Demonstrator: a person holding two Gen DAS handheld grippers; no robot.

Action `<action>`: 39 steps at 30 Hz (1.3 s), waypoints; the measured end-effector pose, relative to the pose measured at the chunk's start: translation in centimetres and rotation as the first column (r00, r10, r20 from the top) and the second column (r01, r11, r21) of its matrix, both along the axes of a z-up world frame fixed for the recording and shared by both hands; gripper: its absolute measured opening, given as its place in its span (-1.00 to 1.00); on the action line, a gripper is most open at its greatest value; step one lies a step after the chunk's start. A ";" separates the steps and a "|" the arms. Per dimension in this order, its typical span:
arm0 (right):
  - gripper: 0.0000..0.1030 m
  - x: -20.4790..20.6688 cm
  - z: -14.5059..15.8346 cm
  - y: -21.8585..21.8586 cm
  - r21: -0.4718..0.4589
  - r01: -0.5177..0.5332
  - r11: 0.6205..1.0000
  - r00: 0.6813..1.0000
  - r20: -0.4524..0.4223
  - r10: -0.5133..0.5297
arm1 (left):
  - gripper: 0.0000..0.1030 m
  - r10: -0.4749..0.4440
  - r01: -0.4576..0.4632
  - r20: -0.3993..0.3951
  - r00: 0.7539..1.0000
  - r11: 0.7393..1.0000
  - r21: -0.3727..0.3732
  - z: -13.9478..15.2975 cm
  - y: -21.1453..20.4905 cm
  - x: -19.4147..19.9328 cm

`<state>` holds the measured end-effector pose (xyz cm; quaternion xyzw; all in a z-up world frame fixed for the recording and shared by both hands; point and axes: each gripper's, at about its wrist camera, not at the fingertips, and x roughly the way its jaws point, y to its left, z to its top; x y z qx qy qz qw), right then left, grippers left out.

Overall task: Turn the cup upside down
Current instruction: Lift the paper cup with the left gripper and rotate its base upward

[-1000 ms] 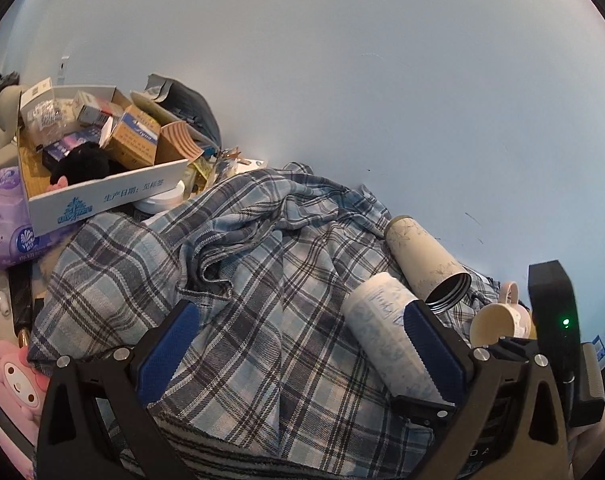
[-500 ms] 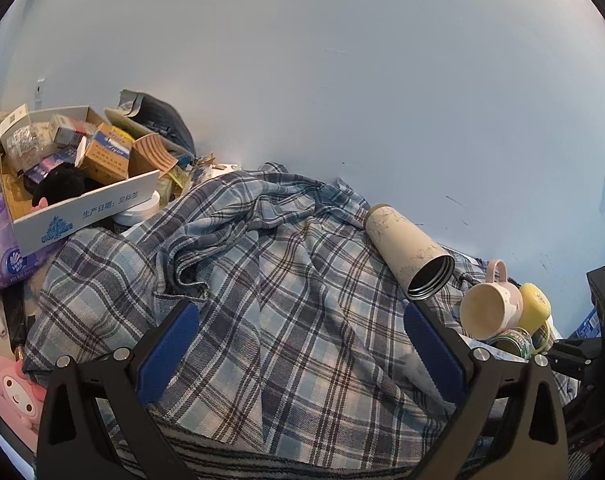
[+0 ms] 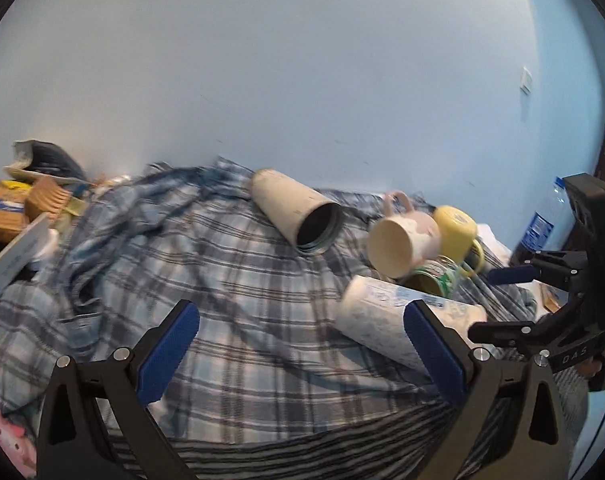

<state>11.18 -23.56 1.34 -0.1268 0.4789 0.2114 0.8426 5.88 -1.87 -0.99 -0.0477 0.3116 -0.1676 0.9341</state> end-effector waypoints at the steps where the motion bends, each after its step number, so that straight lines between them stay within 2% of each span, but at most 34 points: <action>1: 0.67 -0.2 0.0 -0.3 -0.003 0.022 1.000 1.000 0.021 -0.022 | 1.00 -0.019 0.019 -0.027 0.999 1.000 -0.014 -0.1 -0.5 0.7; 5: 0.67 -1.1 0.3 -1.8 0.000 0.076 0.997 0.996 0.044 -0.076 | 0.96 -0.097 0.084 -0.148 0.984 0.992 -0.095 -0.7 -2.5 4.1; 7: 0.67 -1.5 0.4 -2.9 0.022 0.105 0.994 0.993 0.043 -0.106 | 0.80 -0.156 0.132 -0.201 0.967 0.983 -0.128 -1.1 -3.3 5.6; 8: 0.67 -1.7 0.5 -3.5 0.034 0.115 0.993 0.992 0.041 -0.116 | 0.80 -0.160 0.133 -0.218 0.963 0.982 -0.133 -1.3 -3.4 6.1; 12: 0.67 -2.2 0.4 -5.4 0.034 0.145 0.989 0.988 0.046 -0.146 | 0.80 -0.093 0.064 -0.303 0.948 0.992 -0.106 -2.2 -4.3 8.3; 14: 0.67 -2.5 0.2 -5.7 0.002 0.152 0.988 0.986 0.072 -0.152 | 0.80 -0.056 0.016 -0.381 0.923 0.994 -0.107 -3.0 -4.7 8.9; 18: 0.67 -2.4 0.1 -5.5 -0.051 0.157 0.986 0.980 0.133 -0.149 | 0.80 0.022 -0.097 -0.526 0.850 0.988 -0.116 -4.2 -5.0 9.7; 21: 0.64 -1.7 -0.1 -5.2 -0.060 0.179 0.982 0.973 0.160 -0.168 | 0.76 0.047 -0.152 -0.557 0.829 0.978 -0.144 -4.2 -5.2 10.2; 24: 0.39 -0.6 0.2 -5.5 -0.047 0.219 0.975 0.961 0.184 -0.207 | 0.72 0.076 -0.212 -0.602 0.795 0.965 -0.157 -4.3 -5.4 11.1; 25: 0.21 -0.1 0.6 -5.7 -0.042 0.237 0.970 0.954 0.201 -0.225 | 0.70 0.081 -0.219 -0.614 0.785 0.964 -0.153 -4.3 -5.5 11.3; 26: -0.07 0.2 0.8 -5.8 -0.041 0.248 0.968 0.949 0.209 -0.235 | 0.66 0.090 -0.226 -0.624 0.776 0.964 -0.142 -4.3 -5.7 11.6; 27: -0.19 1.0 1.0 -6.0 -0.041 0.259 0.965 0.948 0.201 -0.246 | 0.54 0.105 -0.236 -0.635 0.766 0.964 -0.125 -4.5 -6.0 11.7; 28: -0.34 1.8 1.0 -5.9 -0.032 0.258 0.966 0.953 0.174 -0.249 | 0.51 0.123 -0.253 -0.649 0.751 0.961 -0.112 -4.8 -6.2 11.8; 31: -0.41 4.3 0.4 -5.2 0.011 0.216 0.976 0.975 0.050 -0.217 | 0.51 0.123 -0.302 -0.698 0.705 0.943 -0.139 -5.9 -6.3 11.8; 33: -0.41 5.5 0.1 -4.4 0.011 0.191 0.982 0.982 -0.003 -0.191 | 0.51 0.113 -0.326 -0.727 0.677 0.932 -0.158 -6.4 -6.4 11.9; 36: -0.41 6.0 -0.1 -3.3 -0.013 0.164 0.986 0.986 -0.011 -0.164 | 0.51 0.103 -0.336 -0.752 0.651 0.928 -0.163 -6.8 -6.8 12.3; 39: -0.41 5.7 0.0 -2.7 -0.034 0.145 0.989 0.989 0.009 -0.145 | 0.51 0.103 -0.332 -0.761 0.640 0.931 -0.153 -6.9 -7.3 12.5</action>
